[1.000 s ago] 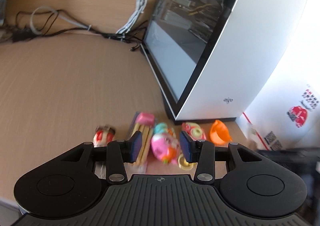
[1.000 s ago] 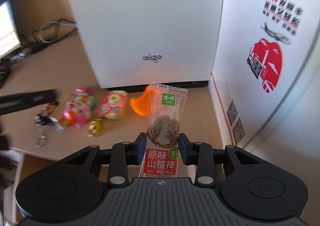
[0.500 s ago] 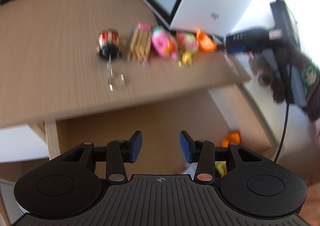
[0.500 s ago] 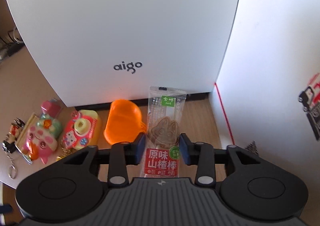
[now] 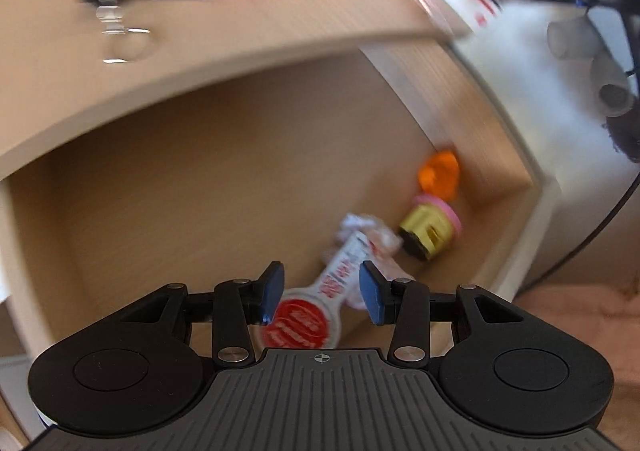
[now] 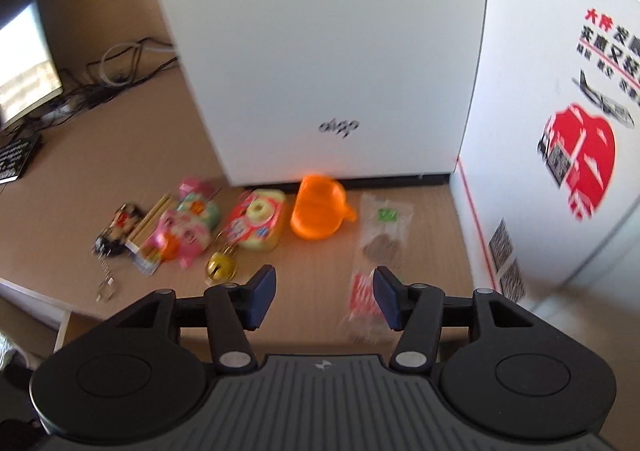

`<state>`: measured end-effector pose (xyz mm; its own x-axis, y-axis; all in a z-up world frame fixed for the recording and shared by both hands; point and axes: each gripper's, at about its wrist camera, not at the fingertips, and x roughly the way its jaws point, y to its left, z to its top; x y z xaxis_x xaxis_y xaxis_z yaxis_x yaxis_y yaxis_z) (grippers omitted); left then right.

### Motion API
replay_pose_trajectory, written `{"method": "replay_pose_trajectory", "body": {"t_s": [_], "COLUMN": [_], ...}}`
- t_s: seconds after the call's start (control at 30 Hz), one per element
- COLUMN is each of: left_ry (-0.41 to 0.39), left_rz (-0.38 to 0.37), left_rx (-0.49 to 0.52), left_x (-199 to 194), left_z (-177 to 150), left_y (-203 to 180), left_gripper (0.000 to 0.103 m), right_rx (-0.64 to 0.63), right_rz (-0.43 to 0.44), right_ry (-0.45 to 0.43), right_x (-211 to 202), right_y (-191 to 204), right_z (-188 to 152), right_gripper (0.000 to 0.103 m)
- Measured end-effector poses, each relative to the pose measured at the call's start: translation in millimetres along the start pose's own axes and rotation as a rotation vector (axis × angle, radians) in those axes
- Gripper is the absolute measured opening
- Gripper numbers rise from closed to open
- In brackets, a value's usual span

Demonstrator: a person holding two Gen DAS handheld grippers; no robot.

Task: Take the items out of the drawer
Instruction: 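Reach left tool into drawer while right tool reaches toward yellow pink-rimmed cup toy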

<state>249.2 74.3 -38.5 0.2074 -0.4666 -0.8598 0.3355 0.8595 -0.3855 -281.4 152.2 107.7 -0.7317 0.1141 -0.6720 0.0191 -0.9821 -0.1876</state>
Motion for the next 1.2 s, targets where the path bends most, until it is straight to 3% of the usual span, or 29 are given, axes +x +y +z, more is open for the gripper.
{"method": "replay_pose_trajectory", "body": {"t_s": [0.27,0.53,0.83,0.97,1.2], "left_ry": [0.117,0.179,0.067,0.037,0.142], "left_rz": [0.005,0.015,0.196,0.182,0.126], "left_rx": [0.148,0.178,0.036,-0.025,-0.028], "left_x": [41.6,60.3,34.2,16.4,29.4], "left_z": [17.1,18.1,19.1,17.5,1.6], "left_y": [-24.8,-27.1,19.3,28.1,15.6], "left_gripper": [0.045,0.044,0.044,0.044,0.044], "right_rx": [-0.025,0.008,0.005,-0.005,-0.023], "right_rz": [0.027,0.015,0.094,0.133,0.161], "right_ry": [0.125,0.23,0.326,0.364,0.38], "right_x": [0.0,10.7,26.4,35.5,41.3], "right_y": [7.4,-0.5,12.7,23.1,33.0], "right_z": [-44.3,-68.2,-79.4,-83.0,-83.4], "right_gripper": [0.056,0.056,0.059,0.059,0.059]}}
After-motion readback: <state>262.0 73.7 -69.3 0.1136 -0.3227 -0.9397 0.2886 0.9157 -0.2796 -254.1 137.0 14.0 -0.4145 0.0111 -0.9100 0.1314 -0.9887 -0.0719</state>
